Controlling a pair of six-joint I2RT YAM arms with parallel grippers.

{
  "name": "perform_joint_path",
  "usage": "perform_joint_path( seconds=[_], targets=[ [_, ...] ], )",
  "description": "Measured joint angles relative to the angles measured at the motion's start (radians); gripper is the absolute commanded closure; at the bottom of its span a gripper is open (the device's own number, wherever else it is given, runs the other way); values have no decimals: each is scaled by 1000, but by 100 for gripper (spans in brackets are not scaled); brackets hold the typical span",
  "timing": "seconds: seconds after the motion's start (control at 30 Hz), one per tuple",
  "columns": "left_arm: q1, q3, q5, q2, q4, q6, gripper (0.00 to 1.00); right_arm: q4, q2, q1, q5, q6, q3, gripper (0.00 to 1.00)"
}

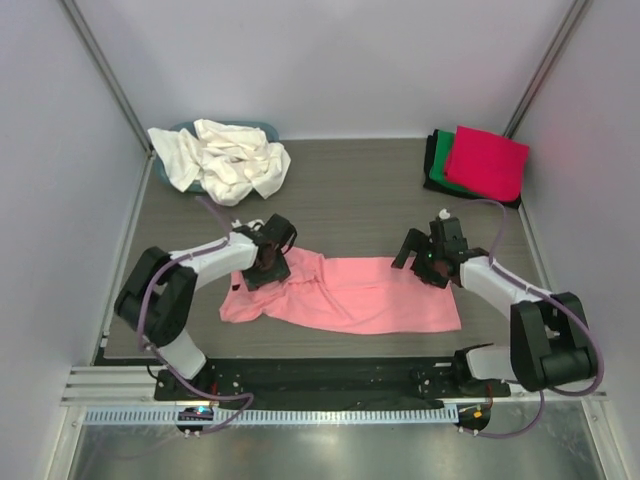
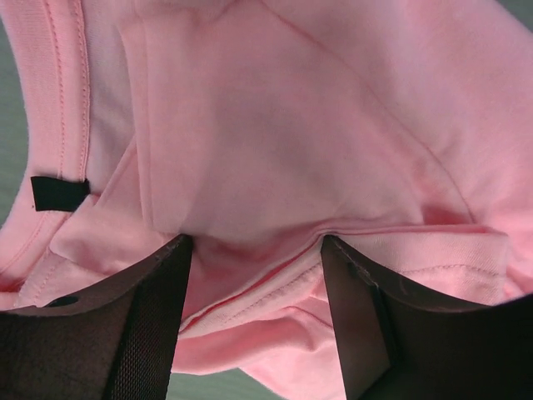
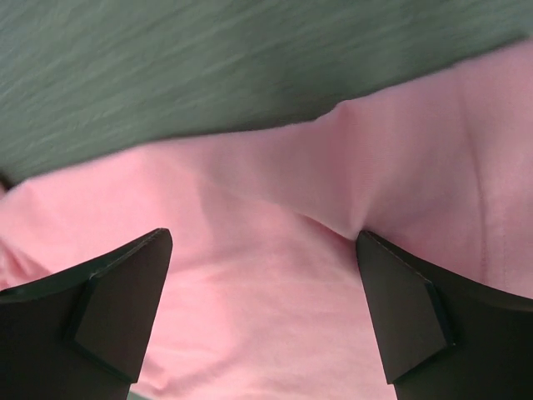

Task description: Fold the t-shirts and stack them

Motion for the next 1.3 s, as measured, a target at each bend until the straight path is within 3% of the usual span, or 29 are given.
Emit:
perform_joint_path(
  seconds=[0.1, 0.23, 0.3, 0.47, 0.53, 0.6, 0.73, 0.9, 1.03, 1.2, 1.3],
  targets=[
    [0, 143, -4, 124, -4, 24, 33, 34, -100, 40, -23, 64, -88, 0],
    [2, 472, -11, 360, -65, 71, 30, 115, -238, 179, -64, 217, -223, 0],
    [8, 731, 8, 535, -127, 111, 30, 158, -291, 301, -71, 319, -278, 0],
    [19, 1634, 66, 1040, -314, 260, 21, 183, -265, 682, -88, 539, -267, 0],
    [20, 1823, 90, 1132, -331, 315, 16, 113, -204, 800, -88, 564, -180, 0],
    [20, 1646, 95, 1031, -278, 373, 3, 62, -176, 861, -87, 567, -89, 0],
    [19, 1176, 96, 676, -215, 460, 0, -27, -173, 883, -26, 537, 98, 0],
    [19, 1124, 63, 388, -217, 525, 0, -95, -149, 820, 49, 440, 238, 0],
    [19, 1013, 6, 139, -232, 541, 0, -140, -44, 661, 51, 331, 351, 3],
    [20, 639, -30, -165, -235, 540, 0, -135, 165, 465, -17, 177, 559, 29],
    [20, 417, -29, -280, -262, 536, 1, -82, 318, 396, -85, 115, 695, 64]
  ],
)
